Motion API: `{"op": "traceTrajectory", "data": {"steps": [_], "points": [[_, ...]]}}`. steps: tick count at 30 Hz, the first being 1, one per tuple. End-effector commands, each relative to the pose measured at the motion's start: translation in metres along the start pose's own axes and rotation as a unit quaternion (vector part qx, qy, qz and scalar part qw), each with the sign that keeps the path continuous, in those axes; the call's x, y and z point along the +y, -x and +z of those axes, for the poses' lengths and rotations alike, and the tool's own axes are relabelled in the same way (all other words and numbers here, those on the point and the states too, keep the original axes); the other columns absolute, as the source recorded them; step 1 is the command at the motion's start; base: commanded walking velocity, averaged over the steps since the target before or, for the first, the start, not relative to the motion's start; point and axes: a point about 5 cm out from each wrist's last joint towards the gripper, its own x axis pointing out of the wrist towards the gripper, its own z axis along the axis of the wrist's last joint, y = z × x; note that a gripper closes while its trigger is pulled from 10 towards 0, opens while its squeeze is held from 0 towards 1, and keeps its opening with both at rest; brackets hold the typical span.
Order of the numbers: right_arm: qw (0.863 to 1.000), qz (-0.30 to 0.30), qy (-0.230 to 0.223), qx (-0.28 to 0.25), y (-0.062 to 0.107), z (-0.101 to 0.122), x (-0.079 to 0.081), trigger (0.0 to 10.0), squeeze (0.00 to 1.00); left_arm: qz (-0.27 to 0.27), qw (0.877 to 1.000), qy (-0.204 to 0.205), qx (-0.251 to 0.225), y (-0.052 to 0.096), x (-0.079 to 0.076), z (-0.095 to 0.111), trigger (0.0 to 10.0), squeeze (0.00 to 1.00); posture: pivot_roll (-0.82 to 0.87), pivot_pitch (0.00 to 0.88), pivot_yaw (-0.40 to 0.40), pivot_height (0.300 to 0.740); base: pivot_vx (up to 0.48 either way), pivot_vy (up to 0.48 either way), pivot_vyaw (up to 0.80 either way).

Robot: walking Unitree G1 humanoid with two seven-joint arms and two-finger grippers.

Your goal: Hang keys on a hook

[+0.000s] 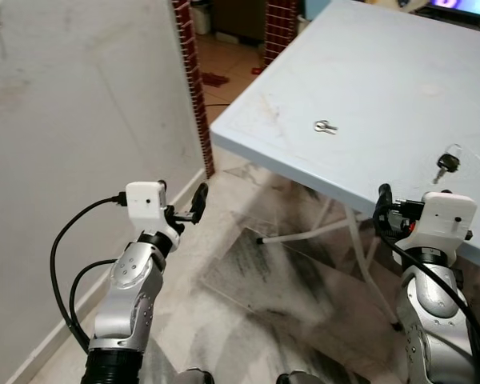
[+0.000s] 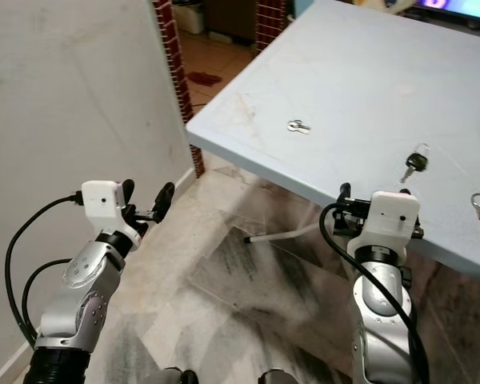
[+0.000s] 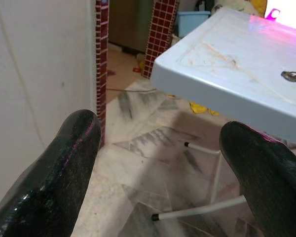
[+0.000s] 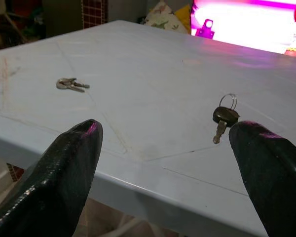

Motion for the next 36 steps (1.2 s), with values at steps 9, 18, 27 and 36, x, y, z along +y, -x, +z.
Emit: {"op": "traceTrajectory", "data": {"steps": [9,18,27,36], "points": [[1.0,-0.01,-0.005,0.007,-0.0001,-0.0019,-0.0015,10.0,0.0,0.001,1.0,0.0,0.0,-0.0003,0.0004,0.0029,10.0,0.0,-0.14,0.17,0.068,0.74,0.0,0.0,-0.3],[1.0,-0.011,-0.001,0.008,-0.0005,-0.0017,-0.0023,10.0,0.0,0.002,1.0,0.005,0.003,-0.0009,0.0004,0.0022,10.0,0.0,-0.14,0.171,0.066,0.74,0.0,0.0,-0.78],[1.0,-0.008,0.005,0.004,-0.0018,-0.0005,-0.0014,10.0,0.0,-0.003,1.0,0.018,0.0,-0.0029,-0.001,0.0036,10.0,0.0,-0.14,0.169,0.066,0.74,0.0,0.0,-0.78],[1.0,-0.007,0.007,0.007,-0.002,-0.0018,-0.0019,10.0,0.0,0.007,1.0,0.024,0.001,-0.0027,0.0006,0.0019,10.0,0.0,-0.14,0.165,0.062,0.74,0.0,0.0,-0.78]]}}
